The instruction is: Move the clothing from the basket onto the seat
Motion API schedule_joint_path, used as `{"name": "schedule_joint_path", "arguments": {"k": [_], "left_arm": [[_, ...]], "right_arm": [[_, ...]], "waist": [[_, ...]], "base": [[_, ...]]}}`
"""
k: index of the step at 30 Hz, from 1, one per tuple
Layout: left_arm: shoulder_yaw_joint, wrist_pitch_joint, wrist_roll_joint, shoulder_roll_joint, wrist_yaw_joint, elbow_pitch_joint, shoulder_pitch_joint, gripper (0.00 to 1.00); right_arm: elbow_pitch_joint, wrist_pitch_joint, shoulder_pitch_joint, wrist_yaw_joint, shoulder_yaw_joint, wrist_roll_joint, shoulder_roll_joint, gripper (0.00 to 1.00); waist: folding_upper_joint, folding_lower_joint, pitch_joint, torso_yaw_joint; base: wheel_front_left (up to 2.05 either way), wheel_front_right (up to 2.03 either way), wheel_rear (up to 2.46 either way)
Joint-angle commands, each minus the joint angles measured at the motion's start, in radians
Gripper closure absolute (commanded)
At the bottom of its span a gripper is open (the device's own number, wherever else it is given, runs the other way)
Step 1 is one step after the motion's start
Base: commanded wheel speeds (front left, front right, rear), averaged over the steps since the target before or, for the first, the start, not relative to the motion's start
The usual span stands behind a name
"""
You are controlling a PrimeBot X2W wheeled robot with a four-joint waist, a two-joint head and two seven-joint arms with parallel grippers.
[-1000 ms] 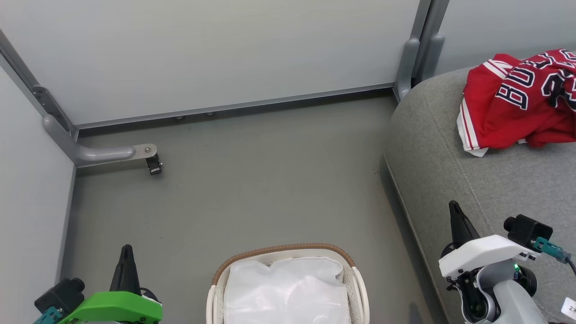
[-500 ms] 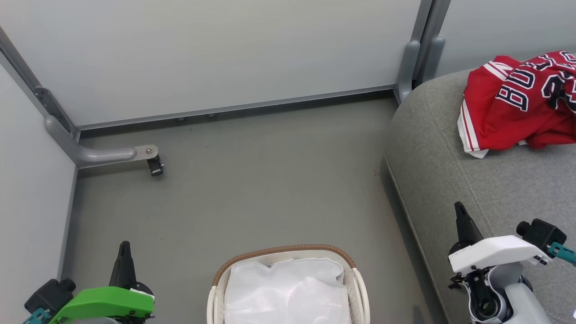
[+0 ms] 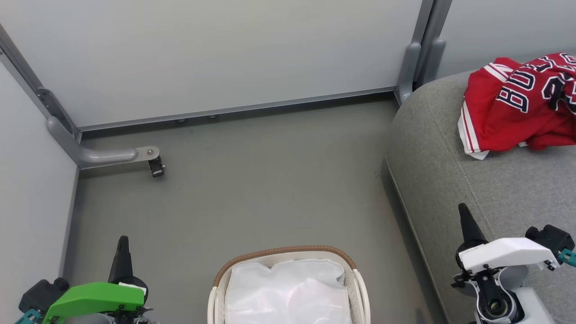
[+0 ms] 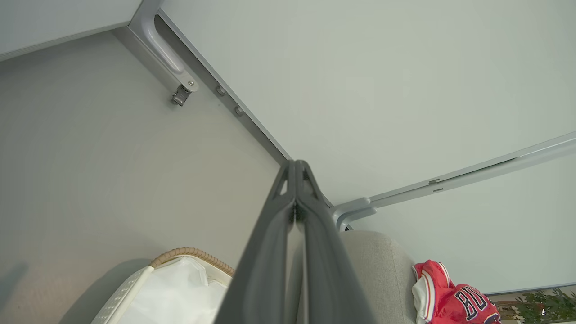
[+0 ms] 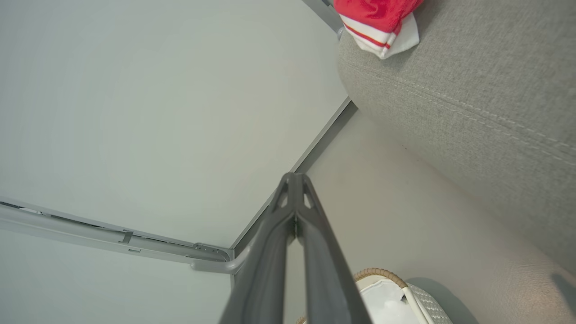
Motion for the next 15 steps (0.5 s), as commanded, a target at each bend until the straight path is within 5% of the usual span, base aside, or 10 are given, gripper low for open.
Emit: {"name": "schedule_joint_path", "arguments": {"k": [1, 15], "left_arm": [[0.006, 0.007, -0.028, 0.003, 0.0, -0.015, -0.031, 1.0], [0.014, 0.046, -0.164, 0.003, 0.0, -0.032, -0.037, 1.0]], "right_arm": [[-0.018, 0.007, 0.0, -0.001, -0.005, 0.032, -0.007, 1.0], [-0.047, 0.046, 0.017, -0.001, -0.019, 0.176, -0.008, 1.0]], "waist": [[0.0, 0.0, -0.001, 0.0], [0.0, 0.0, -0.006, 0.003]], "base": [[0.0, 0.0, 0.0], [0.0, 0.0, 0.0]]}}
